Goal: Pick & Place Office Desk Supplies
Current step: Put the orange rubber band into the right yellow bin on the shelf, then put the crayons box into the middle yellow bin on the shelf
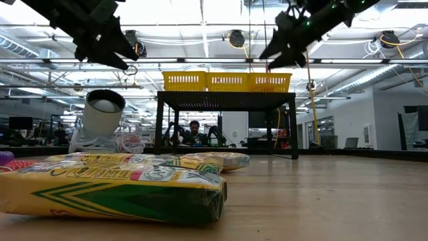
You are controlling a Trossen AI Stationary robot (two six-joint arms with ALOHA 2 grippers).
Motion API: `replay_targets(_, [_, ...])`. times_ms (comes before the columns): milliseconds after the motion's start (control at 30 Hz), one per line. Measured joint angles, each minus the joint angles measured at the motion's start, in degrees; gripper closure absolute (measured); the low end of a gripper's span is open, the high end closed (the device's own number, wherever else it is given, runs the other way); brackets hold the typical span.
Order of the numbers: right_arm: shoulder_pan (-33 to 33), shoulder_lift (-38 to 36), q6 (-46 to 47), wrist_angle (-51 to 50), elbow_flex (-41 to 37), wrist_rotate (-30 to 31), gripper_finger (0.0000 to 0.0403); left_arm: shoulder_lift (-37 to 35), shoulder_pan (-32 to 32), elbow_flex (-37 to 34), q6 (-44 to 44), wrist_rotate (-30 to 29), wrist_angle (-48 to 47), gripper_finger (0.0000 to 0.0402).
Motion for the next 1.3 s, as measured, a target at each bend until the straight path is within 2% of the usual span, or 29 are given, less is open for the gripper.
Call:
replay_targets(67, [0.4, -1.3, 0.1, 1.2, 0.0, -1.6, 0.0160, 0.0, 0.0, 0.0, -0.1, 0.0, 0.0, 0.0100])
replay_targets(233, [1.2, -4.1, -0.1, 2.2, 0.0, 6.9, 0.0171, 0.0, 0.0, 0.0, 0.3, 0.0, 0.8, 0.0101])
replay_targets(467, [1.9, -4.4, -0.3, 2.5, 0.0, 8.2, 0.0183, 0.0, 0.0, 0.0, 0.5, 0.0, 1.3, 0.0101])
replay_targets(700, [1.9, -1.2, -0.9, 2.4, 0.1, 6.3, 0.0188, 0.0, 0.0, 0.0, 0.4, 0.0, 1.3, 0.0101])
replay_targets(900, [2.8, 2.4, -3.0, -0.3, 4.1, 5.1, 0.0188, 0.0, 0.0, 0.0, 0.4, -0.1, 1.3, 0.0101])
replay_targets(967, [3.5, 2.6, -4.5, 0.4, 4.2, 2.2, 0.0188, 0.0, 0.0, 0.0, 0.4, -0.1, 1.3, 0.0100])
replay_targets(1167, [9.3, 2.7, -7.6, 6.5, 4.3, -18.2, 0.0188, 0.0, 0.0, 0.0, 0.5, -0.1, 1.3, 0.0101])
replay_targets(1233, [13.0, 2.7, -7.7, 8.8, 3.8, -20.8, 0.0188, 0.0, 0.1, 0.0, 0.6, -0.1, 1.3, 0.0101])
replay_targets(1300, [17.0, 2.7, -8.7, 11.1, 2.6, -20.7, 0.0188, 0.0, 0.2, 0.0, 0.6, -0.1, 1.3, 0.0100])
